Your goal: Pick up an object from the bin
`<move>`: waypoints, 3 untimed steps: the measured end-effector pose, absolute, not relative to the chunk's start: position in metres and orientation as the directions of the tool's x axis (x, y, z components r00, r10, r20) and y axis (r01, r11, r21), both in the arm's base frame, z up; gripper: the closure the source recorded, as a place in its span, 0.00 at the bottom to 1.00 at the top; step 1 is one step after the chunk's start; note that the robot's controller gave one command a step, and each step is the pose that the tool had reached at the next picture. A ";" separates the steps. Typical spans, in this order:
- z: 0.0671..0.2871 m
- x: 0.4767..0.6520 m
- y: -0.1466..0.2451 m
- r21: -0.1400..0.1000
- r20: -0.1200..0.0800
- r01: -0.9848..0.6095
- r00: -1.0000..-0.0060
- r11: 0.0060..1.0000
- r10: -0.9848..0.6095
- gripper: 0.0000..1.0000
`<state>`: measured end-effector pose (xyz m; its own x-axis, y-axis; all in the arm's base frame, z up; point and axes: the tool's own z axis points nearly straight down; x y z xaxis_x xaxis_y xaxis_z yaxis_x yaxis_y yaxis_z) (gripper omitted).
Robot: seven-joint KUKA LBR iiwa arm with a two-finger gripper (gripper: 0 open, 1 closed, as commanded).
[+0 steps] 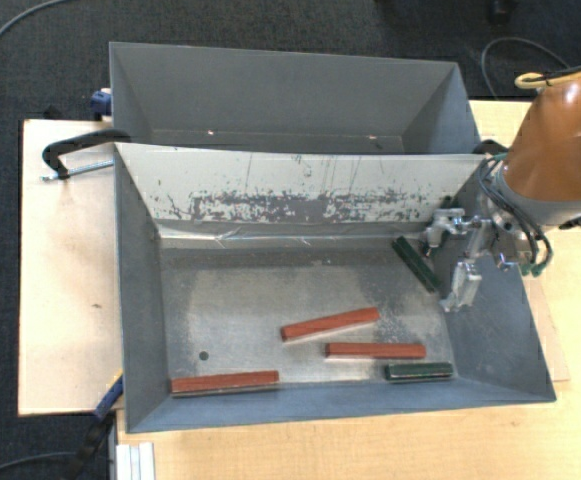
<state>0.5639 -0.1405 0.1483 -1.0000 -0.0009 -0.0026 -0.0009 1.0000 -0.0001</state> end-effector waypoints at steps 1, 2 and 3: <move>0.070 0.569 -0.087 0.002 0.000 -0.175 -0.985 0.985 -0.175 0.00; 0.071 0.524 -0.024 0.003 -0.004 -0.290 -0.957 0.957 -0.290 0.00; 0.071 0.524 -0.027 0.000 -0.003 -0.286 -0.958 0.958 -0.286 1.00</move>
Offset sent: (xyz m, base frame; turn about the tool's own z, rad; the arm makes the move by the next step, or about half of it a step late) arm 0.0043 0.0522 -0.0783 -0.1756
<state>0.5240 -0.0273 0.0706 -0.9583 -0.2858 -0.0028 -0.2858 0.9583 0.0003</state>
